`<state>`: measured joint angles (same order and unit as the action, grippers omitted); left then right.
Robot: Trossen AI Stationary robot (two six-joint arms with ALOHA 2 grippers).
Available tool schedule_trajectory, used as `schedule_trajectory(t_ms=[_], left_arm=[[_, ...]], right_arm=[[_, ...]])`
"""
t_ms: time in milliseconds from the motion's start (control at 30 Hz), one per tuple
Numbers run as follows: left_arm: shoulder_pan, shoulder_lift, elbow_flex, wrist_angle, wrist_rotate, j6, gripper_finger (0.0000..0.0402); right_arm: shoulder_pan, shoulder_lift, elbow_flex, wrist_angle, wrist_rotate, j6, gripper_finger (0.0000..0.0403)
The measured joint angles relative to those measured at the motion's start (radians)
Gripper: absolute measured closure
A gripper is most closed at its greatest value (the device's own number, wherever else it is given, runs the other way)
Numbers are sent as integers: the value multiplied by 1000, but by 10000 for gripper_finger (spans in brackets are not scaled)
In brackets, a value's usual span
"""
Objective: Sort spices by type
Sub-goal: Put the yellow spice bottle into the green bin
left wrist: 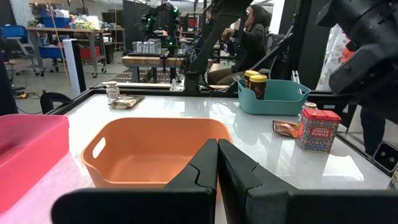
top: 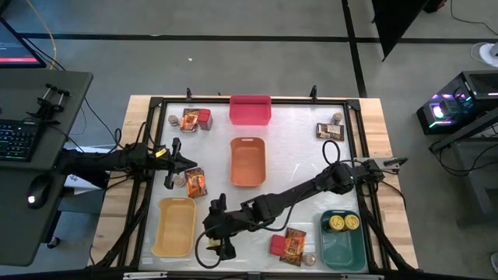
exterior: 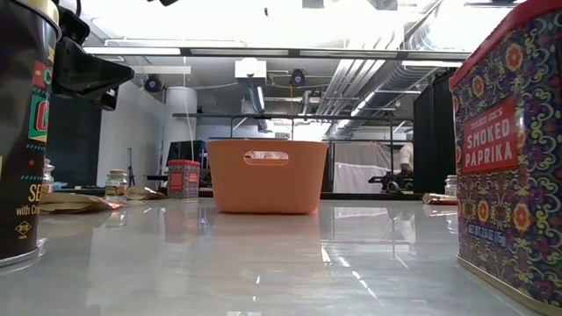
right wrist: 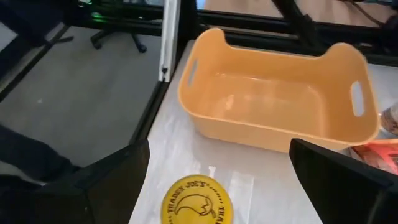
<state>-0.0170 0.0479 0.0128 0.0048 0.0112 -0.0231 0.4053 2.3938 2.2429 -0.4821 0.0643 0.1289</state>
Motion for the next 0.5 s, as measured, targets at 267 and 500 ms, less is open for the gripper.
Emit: schedule_trajectory(t_ms=[267, 500], left_arm=[[0, 0, 0, 0, 0, 0, 401], [0, 0, 0, 2, 0, 0, 401]], right_arm=[[7, 31, 0, -42, -40, -66, 18], [8, 63, 0, -66, -55, -59, 18]])
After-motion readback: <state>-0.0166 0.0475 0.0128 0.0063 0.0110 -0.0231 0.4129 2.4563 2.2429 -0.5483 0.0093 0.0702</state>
